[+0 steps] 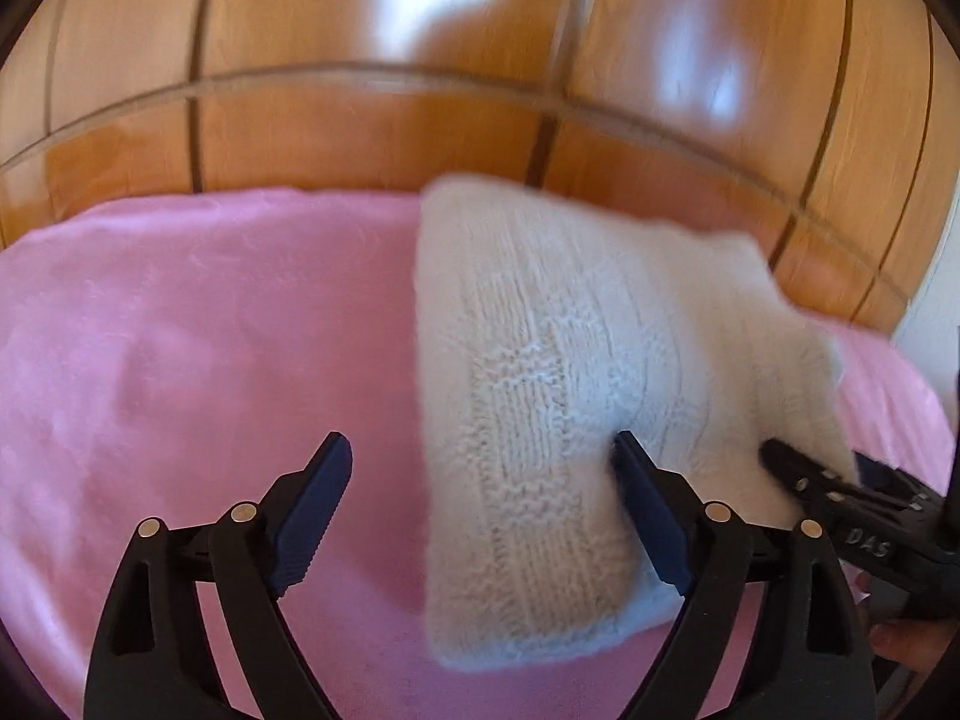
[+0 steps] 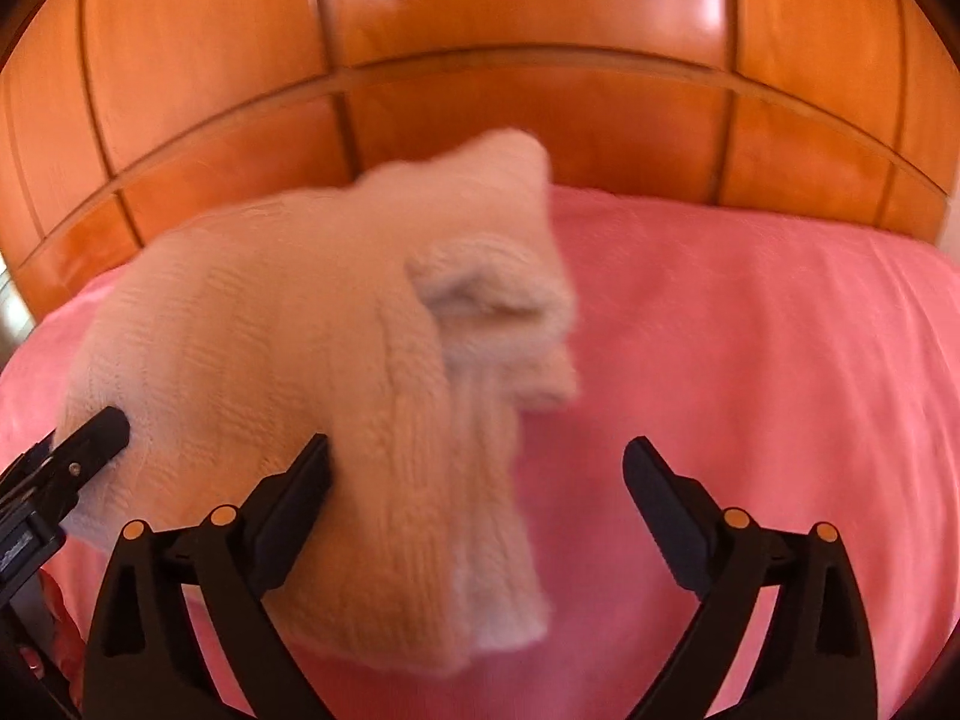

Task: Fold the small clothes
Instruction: 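Open the right tool and release the folded sweater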

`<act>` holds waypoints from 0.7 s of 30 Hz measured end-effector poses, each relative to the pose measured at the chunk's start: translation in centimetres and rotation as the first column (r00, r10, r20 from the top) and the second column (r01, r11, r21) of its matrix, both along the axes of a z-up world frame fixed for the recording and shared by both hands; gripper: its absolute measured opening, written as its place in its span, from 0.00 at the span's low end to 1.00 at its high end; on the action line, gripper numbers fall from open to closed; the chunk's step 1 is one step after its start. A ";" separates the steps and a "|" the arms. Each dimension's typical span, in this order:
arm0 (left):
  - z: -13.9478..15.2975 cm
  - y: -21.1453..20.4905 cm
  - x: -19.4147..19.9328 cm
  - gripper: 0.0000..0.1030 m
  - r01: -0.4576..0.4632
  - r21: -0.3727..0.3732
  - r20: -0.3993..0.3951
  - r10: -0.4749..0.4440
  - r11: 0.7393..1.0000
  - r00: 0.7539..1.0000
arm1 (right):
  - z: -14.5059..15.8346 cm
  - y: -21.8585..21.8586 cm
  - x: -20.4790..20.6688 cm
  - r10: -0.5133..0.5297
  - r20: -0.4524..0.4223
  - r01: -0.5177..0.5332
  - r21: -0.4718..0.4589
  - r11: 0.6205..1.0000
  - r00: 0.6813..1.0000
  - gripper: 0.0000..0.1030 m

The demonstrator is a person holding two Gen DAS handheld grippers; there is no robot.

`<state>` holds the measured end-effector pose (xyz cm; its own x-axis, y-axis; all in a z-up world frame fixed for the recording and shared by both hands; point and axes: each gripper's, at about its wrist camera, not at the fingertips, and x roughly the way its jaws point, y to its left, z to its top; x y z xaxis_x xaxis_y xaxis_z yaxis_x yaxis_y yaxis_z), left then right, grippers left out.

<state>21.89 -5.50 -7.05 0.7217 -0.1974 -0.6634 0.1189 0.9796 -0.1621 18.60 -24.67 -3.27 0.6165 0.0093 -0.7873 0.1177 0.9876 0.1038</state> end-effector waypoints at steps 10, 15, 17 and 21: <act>1.5 -1.0 -4.3 0.91 -0.041 0.129 0.129 0.024 0.991 0.991 | 1.8 1.7 -1.6 -0.019 0.135 0.030 -0.077 0.997 0.991 0.98; 2.5 -1.3 -7.1 0.96 -0.059 0.159 0.207 0.025 0.986 0.978 | 2.8 2.8 -4.3 -0.020 0.206 0.046 -0.120 0.992 0.978 0.98; 2.9 -0.9 -8.0 0.96 -0.073 0.145 0.231 0.038 0.987 0.972 | 3.3 3.0 -5.5 -0.026 0.241 0.058 -0.125 0.991 0.970 0.98; 3.5 0.4 -9.5 0.96 -0.128 0.108 0.281 0.093 0.986 0.955 | 3.5 3.2 -7.7 -0.051 0.246 0.083 -0.123 0.989 0.968 0.98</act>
<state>12.40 -5.10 -3.52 0.8915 -0.0348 -0.4516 0.0312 0.9994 -0.0155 10.85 -21.43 0.20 0.7839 -0.1316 -0.6068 0.1713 0.9852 0.0076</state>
